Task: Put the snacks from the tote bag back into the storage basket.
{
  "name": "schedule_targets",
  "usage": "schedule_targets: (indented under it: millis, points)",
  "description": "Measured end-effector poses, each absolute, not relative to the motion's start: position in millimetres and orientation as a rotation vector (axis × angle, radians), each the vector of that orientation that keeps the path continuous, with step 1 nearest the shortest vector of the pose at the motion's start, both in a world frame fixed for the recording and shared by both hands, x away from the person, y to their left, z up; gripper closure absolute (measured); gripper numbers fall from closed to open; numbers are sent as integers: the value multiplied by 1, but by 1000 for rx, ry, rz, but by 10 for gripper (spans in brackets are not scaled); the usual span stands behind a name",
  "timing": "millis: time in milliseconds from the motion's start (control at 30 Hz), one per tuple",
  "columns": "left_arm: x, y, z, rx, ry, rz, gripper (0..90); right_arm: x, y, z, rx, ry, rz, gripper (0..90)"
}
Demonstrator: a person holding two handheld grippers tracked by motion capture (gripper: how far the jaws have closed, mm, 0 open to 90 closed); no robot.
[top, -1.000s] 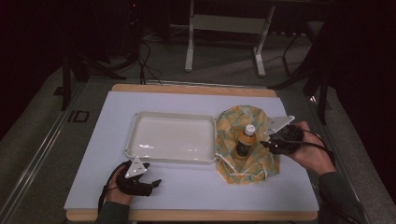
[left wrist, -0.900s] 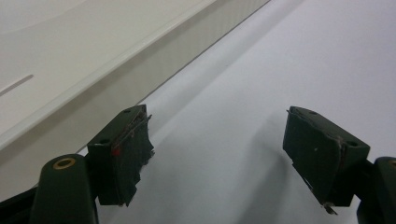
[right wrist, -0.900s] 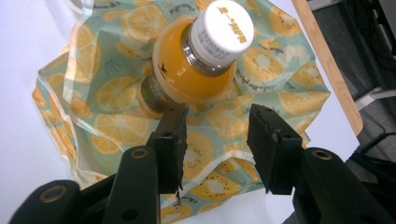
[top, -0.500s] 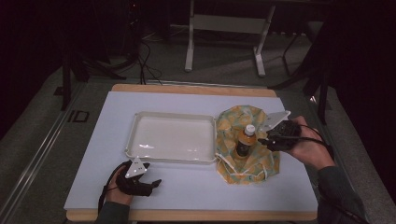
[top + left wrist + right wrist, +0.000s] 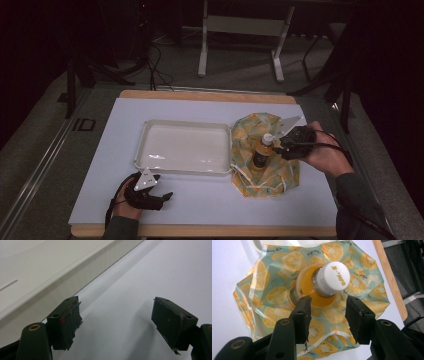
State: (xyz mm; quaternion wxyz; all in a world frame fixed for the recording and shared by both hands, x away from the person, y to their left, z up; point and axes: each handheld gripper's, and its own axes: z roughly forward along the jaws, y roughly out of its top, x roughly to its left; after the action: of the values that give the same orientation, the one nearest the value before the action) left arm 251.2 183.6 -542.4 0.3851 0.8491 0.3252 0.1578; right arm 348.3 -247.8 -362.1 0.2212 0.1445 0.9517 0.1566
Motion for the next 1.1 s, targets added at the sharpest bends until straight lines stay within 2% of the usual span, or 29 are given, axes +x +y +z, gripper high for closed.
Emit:
schedule_targets:
  millis: [1100]
  points:
    - [252,184,-542,2166,831,396,225,379,-229,-369,487,2675,397,497]
